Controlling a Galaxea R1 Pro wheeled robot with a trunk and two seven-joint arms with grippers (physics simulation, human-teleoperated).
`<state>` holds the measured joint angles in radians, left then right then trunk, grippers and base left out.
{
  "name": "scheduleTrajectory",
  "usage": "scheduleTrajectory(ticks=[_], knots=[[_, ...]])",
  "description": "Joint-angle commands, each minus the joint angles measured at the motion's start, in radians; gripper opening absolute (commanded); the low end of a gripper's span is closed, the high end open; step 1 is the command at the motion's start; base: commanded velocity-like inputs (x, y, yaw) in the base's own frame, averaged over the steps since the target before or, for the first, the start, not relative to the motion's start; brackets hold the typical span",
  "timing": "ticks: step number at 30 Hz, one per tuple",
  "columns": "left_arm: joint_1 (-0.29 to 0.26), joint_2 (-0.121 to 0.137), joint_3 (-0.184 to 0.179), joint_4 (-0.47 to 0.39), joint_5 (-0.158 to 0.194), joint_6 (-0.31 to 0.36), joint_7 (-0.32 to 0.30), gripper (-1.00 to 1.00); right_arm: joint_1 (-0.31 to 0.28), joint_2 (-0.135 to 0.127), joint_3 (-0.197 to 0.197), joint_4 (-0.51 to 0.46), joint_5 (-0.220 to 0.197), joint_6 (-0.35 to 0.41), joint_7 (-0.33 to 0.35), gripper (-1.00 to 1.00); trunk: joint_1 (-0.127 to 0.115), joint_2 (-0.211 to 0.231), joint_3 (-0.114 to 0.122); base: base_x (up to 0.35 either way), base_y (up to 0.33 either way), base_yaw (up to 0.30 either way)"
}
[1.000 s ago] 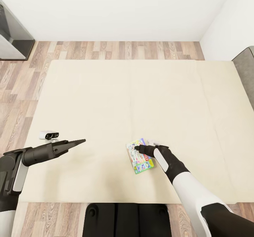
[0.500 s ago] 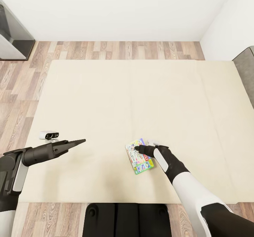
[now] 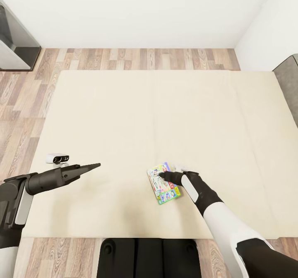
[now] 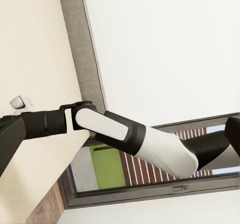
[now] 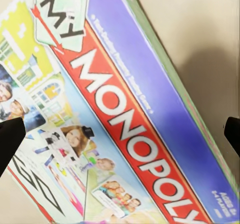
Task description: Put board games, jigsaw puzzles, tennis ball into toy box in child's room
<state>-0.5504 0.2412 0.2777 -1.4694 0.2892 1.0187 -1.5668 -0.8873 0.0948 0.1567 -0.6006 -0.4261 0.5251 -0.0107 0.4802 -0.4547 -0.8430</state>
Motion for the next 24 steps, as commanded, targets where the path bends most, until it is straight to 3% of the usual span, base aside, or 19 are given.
scheduleTrajectory(ticks=[1, 19, 21, 24], knots=[[0.000, 0.000, 0.000, 0.000, -0.001, 0.011, -0.004, 1.00, 0.001, -0.002, 0.001, -0.001, -0.002, 0.006, -0.001, 1.00, 0.001, -0.001, -0.001, 0.000, 0.000, 0.000], [0.000, 0.001, 0.000, 0.000, -0.001, 0.011, -0.004, 1.00, 0.004, 0.002, 0.001, -0.001, -0.007, 0.015, 0.003, 1.00, 0.001, -0.001, -0.001, 0.000, 0.000, 0.000], [0.000, 0.001, 0.000, 0.000, -0.001, 0.011, -0.004, 1.00, 0.004, 0.004, 0.001, -0.001, -0.008, 0.018, 0.011, 1.00, 0.001, -0.001, -0.001, 0.000, 0.000, 0.000], [0.000, 0.001, 0.000, 0.000, -0.001, 0.011, -0.004, 1.00, 0.004, 0.005, 0.000, -0.001, -0.010, 0.048, 0.074, 1.00, 0.001, -0.001, -0.001, 0.000, 0.000, 0.000]])
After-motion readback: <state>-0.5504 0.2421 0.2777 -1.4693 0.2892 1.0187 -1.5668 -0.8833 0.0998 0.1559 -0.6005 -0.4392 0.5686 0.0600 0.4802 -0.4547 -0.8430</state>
